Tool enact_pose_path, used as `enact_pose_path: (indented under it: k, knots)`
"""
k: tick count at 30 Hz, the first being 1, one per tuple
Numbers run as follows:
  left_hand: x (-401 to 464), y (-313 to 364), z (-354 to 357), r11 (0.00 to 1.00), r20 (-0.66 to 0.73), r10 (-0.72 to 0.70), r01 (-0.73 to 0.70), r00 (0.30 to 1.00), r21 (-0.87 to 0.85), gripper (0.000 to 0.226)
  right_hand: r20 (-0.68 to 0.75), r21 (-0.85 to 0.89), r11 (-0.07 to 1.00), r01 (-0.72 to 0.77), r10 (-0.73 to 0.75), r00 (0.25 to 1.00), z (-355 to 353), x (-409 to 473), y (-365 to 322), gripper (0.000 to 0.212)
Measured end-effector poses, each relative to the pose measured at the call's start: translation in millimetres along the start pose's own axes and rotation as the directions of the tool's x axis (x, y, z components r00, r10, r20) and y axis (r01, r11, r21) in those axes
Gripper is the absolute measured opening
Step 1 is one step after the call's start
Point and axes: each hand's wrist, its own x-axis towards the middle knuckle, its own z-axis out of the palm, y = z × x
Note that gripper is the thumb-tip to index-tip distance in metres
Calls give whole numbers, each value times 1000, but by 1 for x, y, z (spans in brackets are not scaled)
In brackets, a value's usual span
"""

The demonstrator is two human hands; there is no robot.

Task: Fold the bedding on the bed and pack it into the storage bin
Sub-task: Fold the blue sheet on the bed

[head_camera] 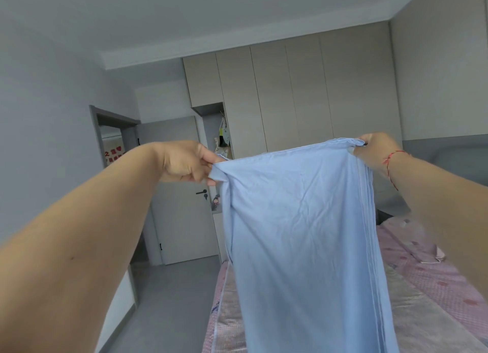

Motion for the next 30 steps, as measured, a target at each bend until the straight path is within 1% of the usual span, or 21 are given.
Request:
enact_pose_path:
  k: [1,2,4,6,8,10,11,13,15,17,19,21,23,25,27,30]
  knots:
    - [0,-3,1,998,37,14,-12,999,-59,56,5,6,1000,5,-5,1000,0,-2,1,15]
    - [-2,-4,2,997,56,24,-20,998,-73,52,12,15,1000,8,-8,1000,1,-4,3,13]
    - [-3,-7,5,997,16,31,-30,999,-77,41,26,26,1000,10,-11,1000,3,-6,6,10]
    - [-4,-8,9,997,-90,20,-27,996,-77,26,34,37,999,13,-15,999,5,-7,8,12]
    - [-4,-8,14,999,-229,41,-42,972,3,5,42,61,998,12,-15,999,5,-9,10,13]
    - [1,-12,15,983,-346,80,-16,935,183,17,50,74,997,11,-14,999,5,-10,11,12]
    - [5,-15,14,964,-379,93,12,921,264,23,53,79,997,11,-15,998,4,-9,11,12]
    - [8,-17,15,938,-422,107,48,900,342,27,53,92,996,19,-24,998,4,-6,9,14]
    - [11,-18,15,943,-458,113,50,882,329,27,44,113,993,25,-30,999,3,-1,7,19]
    - [13,-14,13,956,-512,122,37,850,289,26,16,159,987,39,-42,999,2,3,0,19]
    - [13,-7,5,963,-588,149,20,795,270,25,-29,199,978,65,-60,998,-2,8,-12,14]
    - [12,1,-3,968,-664,173,-1,727,252,26,-82,214,972,100,-84,993,-8,14,-25,16]
    - [10,7,-8,964,-723,198,1,662,265,31,-99,185,977,110,-93,991,-15,16,-36,20]
    - [9,6,-8,963,-766,225,-17,603,269,34,-83,143,985,97,-86,993,-21,19,-39,31]
    - [8,3,-5,972,-793,222,-64,567,226,36,-64,114,990,85,-78,995,-24,18,-41,38]
    - [7,0,-4,978,-816,210,-124,538,169,37,-54,91,992,87,-82,995,-28,17,-42,38]
